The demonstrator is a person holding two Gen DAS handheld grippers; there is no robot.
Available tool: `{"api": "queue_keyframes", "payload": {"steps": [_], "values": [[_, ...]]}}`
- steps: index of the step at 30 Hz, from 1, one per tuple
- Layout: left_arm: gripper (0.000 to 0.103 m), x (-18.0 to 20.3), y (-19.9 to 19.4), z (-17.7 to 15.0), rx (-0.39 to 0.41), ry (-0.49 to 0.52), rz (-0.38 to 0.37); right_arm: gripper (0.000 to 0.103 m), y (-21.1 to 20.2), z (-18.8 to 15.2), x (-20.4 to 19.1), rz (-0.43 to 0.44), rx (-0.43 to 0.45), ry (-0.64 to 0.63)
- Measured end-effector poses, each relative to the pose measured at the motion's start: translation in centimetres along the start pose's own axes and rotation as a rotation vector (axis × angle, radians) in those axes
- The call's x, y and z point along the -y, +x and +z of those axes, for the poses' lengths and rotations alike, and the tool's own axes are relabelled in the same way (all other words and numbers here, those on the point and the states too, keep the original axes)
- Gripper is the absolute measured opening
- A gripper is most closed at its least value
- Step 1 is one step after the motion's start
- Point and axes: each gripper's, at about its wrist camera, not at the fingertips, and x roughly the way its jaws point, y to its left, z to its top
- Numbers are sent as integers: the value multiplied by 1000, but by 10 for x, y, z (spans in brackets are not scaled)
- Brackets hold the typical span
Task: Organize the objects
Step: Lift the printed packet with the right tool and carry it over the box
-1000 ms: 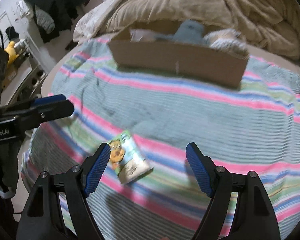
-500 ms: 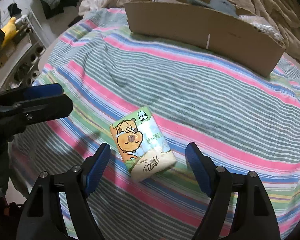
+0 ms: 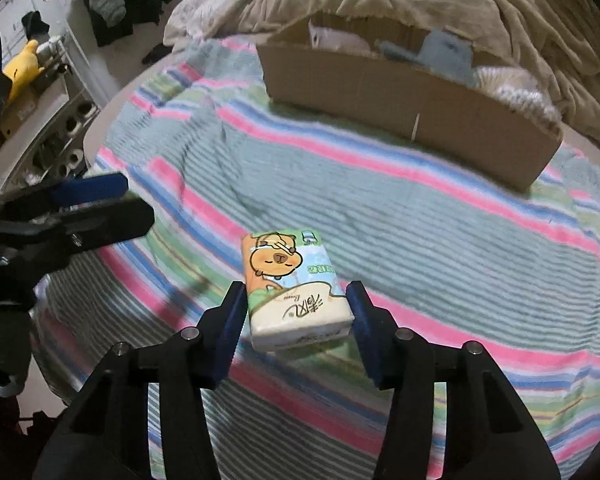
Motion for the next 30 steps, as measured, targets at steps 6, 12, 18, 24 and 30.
{"api": "queue_keyframes", "payload": {"steps": [6, 12, 18, 24, 30], "values": [[78, 0, 0, 8, 15, 8, 1, 50, -13, 20, 5, -10, 57, 5], [78, 3, 0, 21, 37, 24, 0, 49, -16, 37, 14, 16, 80, 21], [78, 0, -1, 36, 61, 26, 2, 49, -26, 53, 19, 21, 111, 24], [78, -1, -3, 53, 91, 37, 10, 49, -42, 71, 25, 52, 149, 28], [78, -3, -3, 70, 121, 48, 27, 49, -51, 97, 27, 53, 190, 6]]}}
